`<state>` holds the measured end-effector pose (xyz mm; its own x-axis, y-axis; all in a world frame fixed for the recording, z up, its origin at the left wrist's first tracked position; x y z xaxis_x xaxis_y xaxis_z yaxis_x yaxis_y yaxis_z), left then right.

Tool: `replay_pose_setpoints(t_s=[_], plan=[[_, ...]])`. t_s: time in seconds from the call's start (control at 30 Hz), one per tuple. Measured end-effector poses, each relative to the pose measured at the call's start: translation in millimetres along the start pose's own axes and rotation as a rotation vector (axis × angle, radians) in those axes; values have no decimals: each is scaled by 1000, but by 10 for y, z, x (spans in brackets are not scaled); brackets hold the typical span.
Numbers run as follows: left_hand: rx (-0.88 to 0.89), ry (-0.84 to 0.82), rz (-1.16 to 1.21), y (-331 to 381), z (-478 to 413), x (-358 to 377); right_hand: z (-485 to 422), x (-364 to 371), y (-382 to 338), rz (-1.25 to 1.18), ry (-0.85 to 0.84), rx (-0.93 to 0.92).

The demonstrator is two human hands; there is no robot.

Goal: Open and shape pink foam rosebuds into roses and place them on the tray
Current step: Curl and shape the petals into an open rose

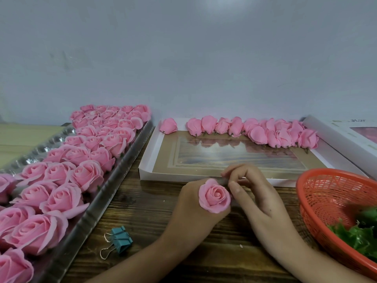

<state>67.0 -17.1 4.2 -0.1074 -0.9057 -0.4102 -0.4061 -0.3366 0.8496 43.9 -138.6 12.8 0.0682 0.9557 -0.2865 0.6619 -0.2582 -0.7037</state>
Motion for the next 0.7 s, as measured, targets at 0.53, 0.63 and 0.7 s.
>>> replay_pose_setpoints(t_s=[0.53, 0.63, 0.7], plan=[[2, 45, -31, 88, 24, -53, 0, 32, -15, 9, -33, -25], [-2, 38, -10, 87, 25, -55, 3, 37, -10, 8, -37, -28], [-12, 40, -2, 76, 23, -56, -1, 41, 0, 23, -38, -26]])
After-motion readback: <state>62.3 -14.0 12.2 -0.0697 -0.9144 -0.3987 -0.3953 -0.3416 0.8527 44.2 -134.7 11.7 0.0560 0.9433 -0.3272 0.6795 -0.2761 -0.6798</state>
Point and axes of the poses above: each hand's wrist, its own z-axis away from the middle knuckle, its own x-axis out of the palm, y = z × x, the point moved 5 cm from there along -z, towards the middle knuckle, and after that the axes turned 9 degrees about -x, right-handed, at the moved point
